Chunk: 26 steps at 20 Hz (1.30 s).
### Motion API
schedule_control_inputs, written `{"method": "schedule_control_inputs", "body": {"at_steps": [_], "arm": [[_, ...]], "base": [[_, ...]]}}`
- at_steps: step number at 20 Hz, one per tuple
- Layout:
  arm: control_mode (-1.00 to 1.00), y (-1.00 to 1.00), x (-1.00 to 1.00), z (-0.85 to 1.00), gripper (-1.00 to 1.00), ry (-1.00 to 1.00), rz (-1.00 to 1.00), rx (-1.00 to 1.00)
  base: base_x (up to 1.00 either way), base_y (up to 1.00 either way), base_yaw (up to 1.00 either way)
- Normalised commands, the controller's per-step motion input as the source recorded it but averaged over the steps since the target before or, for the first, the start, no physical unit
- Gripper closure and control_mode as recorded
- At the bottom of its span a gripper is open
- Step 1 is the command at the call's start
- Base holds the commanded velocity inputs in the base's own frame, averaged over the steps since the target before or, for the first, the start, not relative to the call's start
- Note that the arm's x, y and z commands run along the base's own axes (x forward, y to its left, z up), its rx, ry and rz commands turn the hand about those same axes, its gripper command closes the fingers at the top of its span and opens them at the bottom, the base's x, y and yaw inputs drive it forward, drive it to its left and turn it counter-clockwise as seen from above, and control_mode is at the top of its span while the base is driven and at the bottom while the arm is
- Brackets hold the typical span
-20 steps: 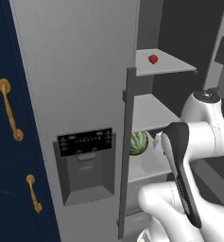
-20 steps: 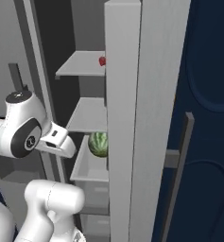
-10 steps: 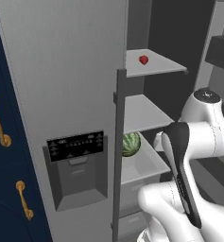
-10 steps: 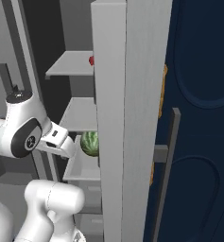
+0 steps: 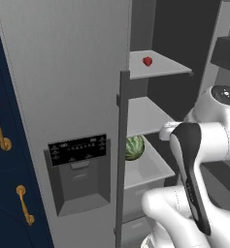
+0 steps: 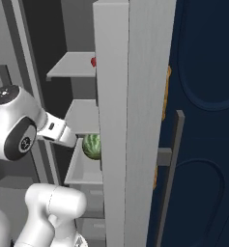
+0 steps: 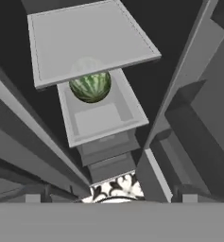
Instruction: Take the strawberry from the fridge and place it on top of the pancake, located on the dining counter.
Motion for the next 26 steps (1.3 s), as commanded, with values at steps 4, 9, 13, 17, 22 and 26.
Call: {"method": "schedule_control_inputs", "body": {"at_steps": [4, 9, 13, 17, 22, 26], "arm": [[-1.00, 0.07, 0.20, 1.00, -1.00, -0.56, 0.00, -0.06], [-1.00, 0.00, 0.23, 0.82, -1.00, -0.31, 0.00, -0.01], [-1.00, 0.00, 0.57, 0.73, -1.00, -0.17, 0.00, 0.00], [-1.00, -0.01, 0.48, 0.64, -1.00, -0.03, 0.00, 0.00], [-1.00, 0.00, 0.95, 0.01, -1.00, 0.00, 0.00, -0.01], [-1.00, -0.09, 1.00, 0.00, -1.00, 0.01, 0.00, 0.00]], "base": [[0.00, 0.00, 0.00], [0.00, 0.00, 0.00], [0.00, 0.00, 0.00], [0.00, 0.00, 0.00], [0.00, 0.00, 0.00], [0.00, 0.00, 0.00]]}}
